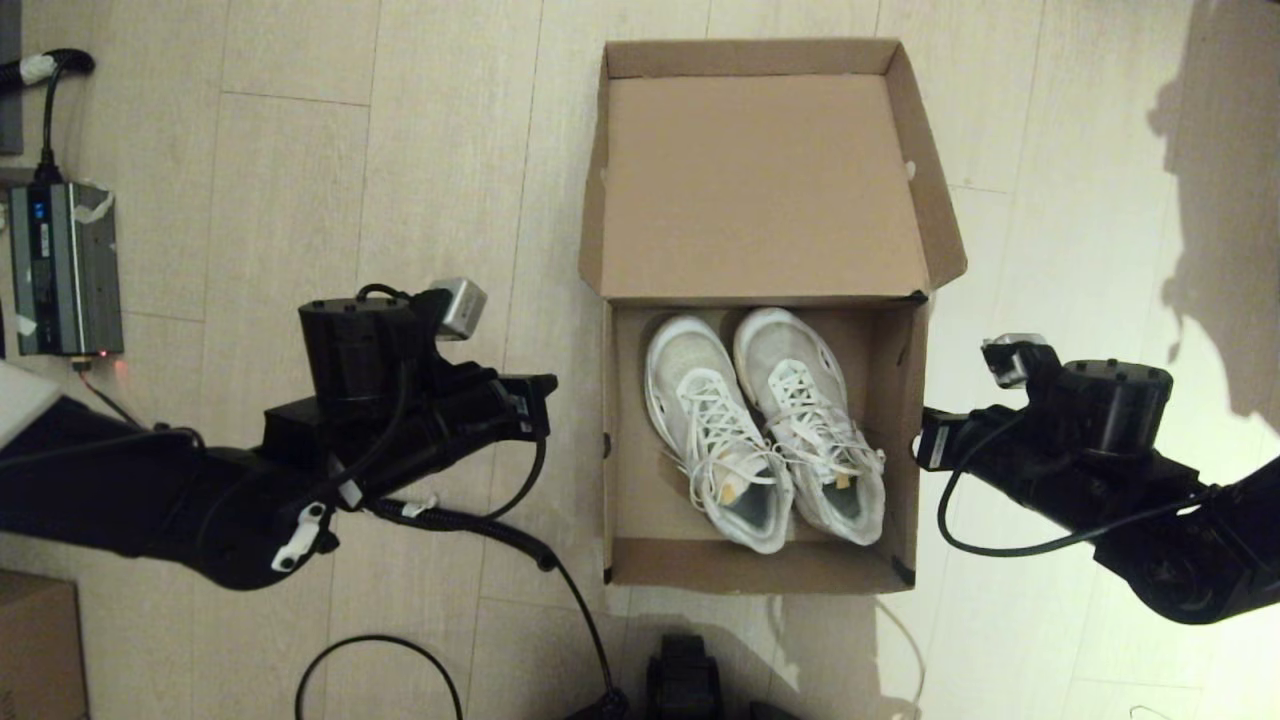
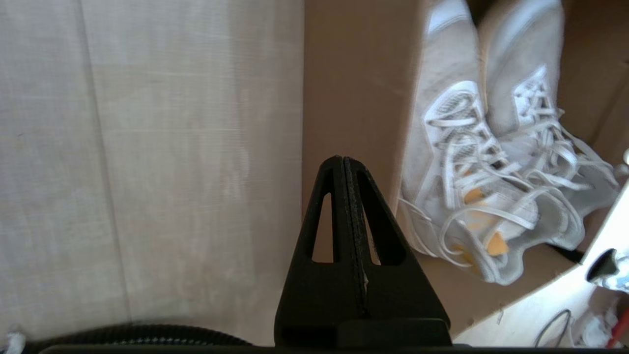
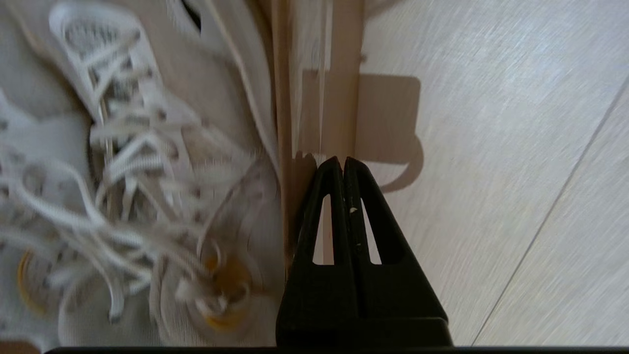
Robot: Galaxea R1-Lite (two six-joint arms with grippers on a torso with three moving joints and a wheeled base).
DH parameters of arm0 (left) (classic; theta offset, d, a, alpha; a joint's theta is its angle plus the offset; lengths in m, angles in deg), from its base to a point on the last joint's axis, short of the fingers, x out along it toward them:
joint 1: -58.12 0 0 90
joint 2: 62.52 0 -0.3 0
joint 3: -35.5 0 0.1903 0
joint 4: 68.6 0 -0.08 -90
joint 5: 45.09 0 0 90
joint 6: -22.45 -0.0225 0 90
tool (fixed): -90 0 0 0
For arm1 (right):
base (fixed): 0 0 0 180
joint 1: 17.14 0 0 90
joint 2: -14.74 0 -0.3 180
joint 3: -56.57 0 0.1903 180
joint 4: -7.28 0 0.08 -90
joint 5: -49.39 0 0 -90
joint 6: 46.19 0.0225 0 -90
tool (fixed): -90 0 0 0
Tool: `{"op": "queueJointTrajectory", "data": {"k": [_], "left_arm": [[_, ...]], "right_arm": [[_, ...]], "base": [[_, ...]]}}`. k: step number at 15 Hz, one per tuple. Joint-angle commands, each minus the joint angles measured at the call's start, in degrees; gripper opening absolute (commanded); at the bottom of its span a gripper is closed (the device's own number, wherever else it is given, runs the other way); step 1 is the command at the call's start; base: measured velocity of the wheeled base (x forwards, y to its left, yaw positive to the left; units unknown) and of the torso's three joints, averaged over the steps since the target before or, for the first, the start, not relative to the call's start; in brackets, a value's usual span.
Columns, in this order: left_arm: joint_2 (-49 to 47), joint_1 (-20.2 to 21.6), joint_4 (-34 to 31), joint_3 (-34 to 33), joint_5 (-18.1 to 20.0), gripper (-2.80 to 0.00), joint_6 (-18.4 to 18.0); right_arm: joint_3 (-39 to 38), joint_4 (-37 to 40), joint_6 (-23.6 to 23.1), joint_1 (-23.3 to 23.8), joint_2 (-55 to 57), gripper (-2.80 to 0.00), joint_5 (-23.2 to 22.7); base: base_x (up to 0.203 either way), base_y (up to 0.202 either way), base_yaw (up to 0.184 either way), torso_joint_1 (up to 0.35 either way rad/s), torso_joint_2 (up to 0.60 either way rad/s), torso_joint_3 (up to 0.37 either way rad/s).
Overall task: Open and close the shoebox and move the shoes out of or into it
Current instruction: Close the shoe box
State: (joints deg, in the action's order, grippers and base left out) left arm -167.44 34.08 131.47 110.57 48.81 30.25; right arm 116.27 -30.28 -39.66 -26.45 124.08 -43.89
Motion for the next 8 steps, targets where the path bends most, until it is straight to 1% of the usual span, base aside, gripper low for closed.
{"op": "queueJointTrajectory", "data": {"k": [1,3,5,6,8], "left_arm": [[-1.4,1.4,0.3,0.7,0.2,-2.80,0.2],[-2.8,3.7,0.8,3.4,0.4,-2.80,0.2],[-4.3,5.1,2.3,5.9,0.6,-2.80,0.1],[-4.5,5.4,2.4,6.4,0.6,-2.80,0.1],[-4.6,5.3,2.4,6.0,0.6,-2.80,0.2]], "right_arm": [[-2.6,-0.4,0.0,-1.7,-0.2,-2.80,0.1],[-6.1,-1.0,0.0,-4.2,-0.9,-2.80,1.6],[-9.7,-4.0,0.3,-6.5,-0.7,-2.80,2.0],[-10.9,-5.1,0.2,-7.1,-0.6,-2.80,2.5],[-10.5,-6.1,-0.2,-6.0,-1.3,-2.80,4.4]], "base": [[0.000,0.000,0.000,0.000,0.00,0.000],[0.000,0.000,0.000,0.000,0.00,0.000],[0.000,0.000,0.000,0.000,0.00,0.000],[0.000,0.000,0.000,0.000,0.00,0.000],[0.000,0.000,0.000,0.000,0.00,0.000]]}}
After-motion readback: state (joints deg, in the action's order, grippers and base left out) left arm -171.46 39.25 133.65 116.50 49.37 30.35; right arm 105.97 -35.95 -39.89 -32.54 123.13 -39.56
